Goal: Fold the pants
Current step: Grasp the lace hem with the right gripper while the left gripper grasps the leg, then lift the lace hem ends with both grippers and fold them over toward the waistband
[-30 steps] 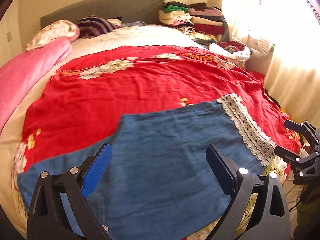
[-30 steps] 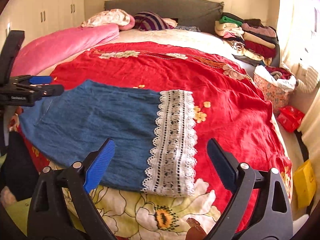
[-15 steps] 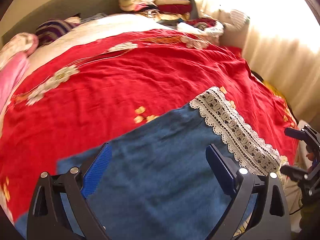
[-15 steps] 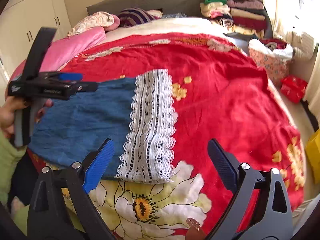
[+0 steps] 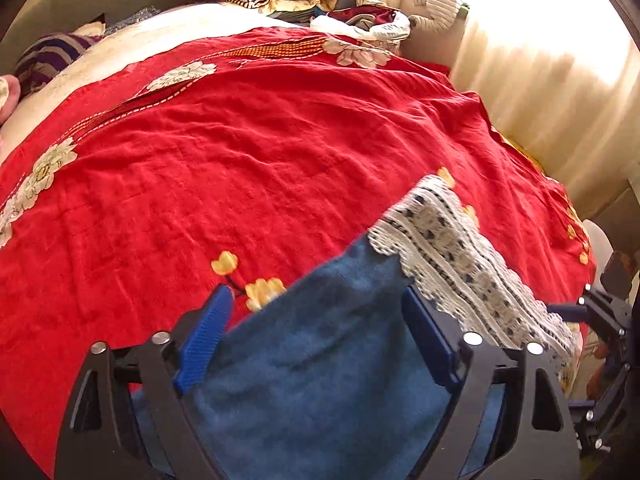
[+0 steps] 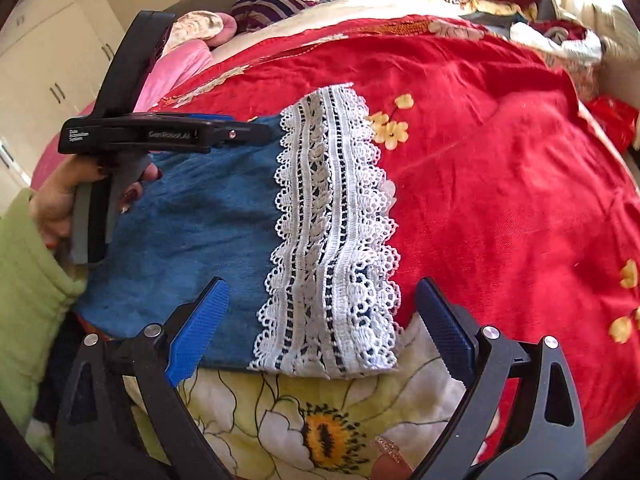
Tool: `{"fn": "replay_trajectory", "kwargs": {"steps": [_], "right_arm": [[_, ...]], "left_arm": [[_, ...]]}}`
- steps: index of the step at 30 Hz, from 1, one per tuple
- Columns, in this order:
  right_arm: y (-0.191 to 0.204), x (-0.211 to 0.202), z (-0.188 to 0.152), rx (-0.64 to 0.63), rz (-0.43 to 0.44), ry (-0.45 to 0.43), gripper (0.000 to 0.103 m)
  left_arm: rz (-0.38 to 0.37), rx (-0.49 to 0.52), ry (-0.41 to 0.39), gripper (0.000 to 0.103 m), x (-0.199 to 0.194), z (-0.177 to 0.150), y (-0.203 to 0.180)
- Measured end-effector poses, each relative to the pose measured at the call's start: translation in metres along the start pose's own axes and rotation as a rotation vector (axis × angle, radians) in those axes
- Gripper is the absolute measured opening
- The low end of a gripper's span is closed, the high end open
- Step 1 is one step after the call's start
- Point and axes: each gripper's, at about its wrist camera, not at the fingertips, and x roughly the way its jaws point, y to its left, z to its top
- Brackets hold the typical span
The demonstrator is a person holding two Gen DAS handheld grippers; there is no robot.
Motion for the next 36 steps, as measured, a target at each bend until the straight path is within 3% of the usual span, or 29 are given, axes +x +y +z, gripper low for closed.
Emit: {"fn": "replay_trajectory", "kwargs": {"steps": [4,6,8,12,13,14,16,17,18,21,25,29,32,36], "right_arm": [[-0.002,0.004,-0.001,0.039,0.028,0.003,0.084],[-0.001,0.002,0.001,0.034,0.051,0.0,0.074],[0.001,0.003,0.001,0.021,0.053,0.002,0.074],[0.0,0.012,0.0,0.026,0.049,0.0,0.061],[0.001,0.012,0.0,0.027,0.07,-0.009,0.054],[0.001,0.012,0.002,0.03,0.092,-0.014,0.05],[0.002,0.01,0.005,0.023,0.144,-0.022,0.025],[0.004,0.011,0.006,0.014,0.151,-0.018,0.02],[0.006,0.011,0.008,0.012,0.166,-0.016,0.019],[0.02,0.002,0.012,-0.016,0.201,-0.049,0.017],[0.059,-0.017,0.017,-0.117,0.244,-0.098,0.017],[0.103,-0.03,0.022,-0.231,0.278,-0.126,0.016],[0.137,-0.026,0.026,-0.307,0.302,-0.118,0.016],[0.176,-0.002,0.024,-0.401,0.293,-0.07,0.016]], "left_arm": [[-0.092,-0.057,0.057,0.06,0.014,0.0,0.008],[-0.086,-0.031,0.051,0.058,0.014,-0.001,0.004],[-0.11,-0.033,0.041,0.057,0.013,-0.002,0.003],[-0.099,-0.029,0.021,0.058,0.015,-0.007,-0.001],[-0.095,-0.03,0.022,0.055,0.016,-0.008,-0.003],[-0.094,-0.031,0.024,0.046,0.017,-0.008,-0.005],[-0.074,-0.035,0.019,0.033,0.014,-0.009,-0.008],[-0.061,-0.035,0.017,0.026,0.012,-0.008,-0.01],[-0.057,-0.037,0.014,0.019,0.01,-0.008,-0.01],[-0.081,-0.064,-0.026,0.012,-0.001,-0.009,-0.006],[-0.176,-0.147,-0.104,0.01,-0.026,-0.019,0.012],[-0.21,-0.19,-0.183,0.01,-0.058,-0.037,0.03],[-0.213,-0.231,-0.219,0.01,-0.076,-0.054,0.047],[-0.142,-0.316,-0.187,0.012,-0.084,-0.083,0.077]]}}
